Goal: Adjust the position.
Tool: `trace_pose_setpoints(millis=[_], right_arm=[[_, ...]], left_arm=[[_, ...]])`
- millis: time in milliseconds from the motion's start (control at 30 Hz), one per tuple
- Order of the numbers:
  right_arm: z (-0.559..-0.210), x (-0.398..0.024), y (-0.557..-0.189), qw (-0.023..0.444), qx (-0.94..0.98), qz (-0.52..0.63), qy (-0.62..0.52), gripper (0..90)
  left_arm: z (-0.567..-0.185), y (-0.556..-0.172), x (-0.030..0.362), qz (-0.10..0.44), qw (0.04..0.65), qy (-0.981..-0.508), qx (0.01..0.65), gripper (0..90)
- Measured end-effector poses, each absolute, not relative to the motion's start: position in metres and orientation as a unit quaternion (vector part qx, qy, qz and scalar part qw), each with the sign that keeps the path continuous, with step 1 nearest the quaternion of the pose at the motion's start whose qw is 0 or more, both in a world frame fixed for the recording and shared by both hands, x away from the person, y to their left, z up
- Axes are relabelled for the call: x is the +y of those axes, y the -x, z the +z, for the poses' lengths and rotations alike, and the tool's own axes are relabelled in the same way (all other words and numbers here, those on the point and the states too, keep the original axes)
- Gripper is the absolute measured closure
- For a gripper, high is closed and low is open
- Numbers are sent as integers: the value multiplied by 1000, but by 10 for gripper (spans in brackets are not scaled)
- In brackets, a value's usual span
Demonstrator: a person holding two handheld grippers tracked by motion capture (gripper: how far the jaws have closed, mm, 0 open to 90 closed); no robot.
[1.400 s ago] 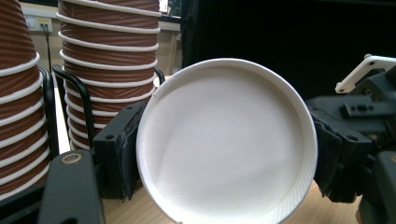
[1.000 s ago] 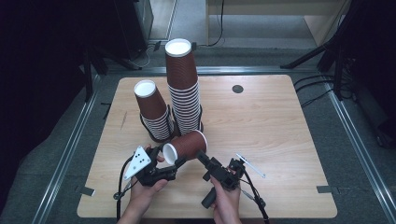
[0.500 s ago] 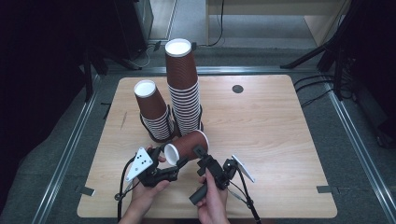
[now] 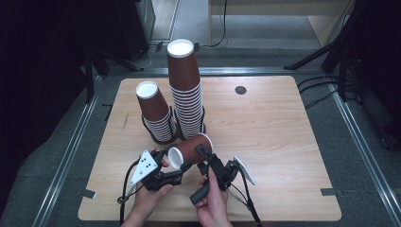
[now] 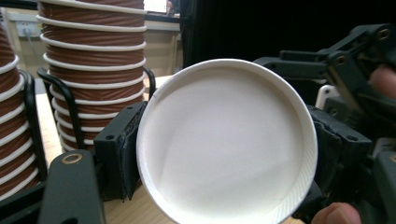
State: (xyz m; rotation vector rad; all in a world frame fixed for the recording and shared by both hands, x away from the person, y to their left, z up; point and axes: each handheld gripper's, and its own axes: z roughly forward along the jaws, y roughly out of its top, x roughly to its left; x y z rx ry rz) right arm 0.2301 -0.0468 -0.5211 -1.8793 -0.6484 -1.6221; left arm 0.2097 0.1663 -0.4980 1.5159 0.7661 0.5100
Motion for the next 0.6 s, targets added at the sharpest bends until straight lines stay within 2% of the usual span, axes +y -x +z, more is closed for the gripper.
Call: trace_pose_setpoints(millis=[600], right_arm=[[-528,-42,-238,328,-197,-600,703,0]], left_arm=[[-500,-208,159,222,631,-675,312,231]])
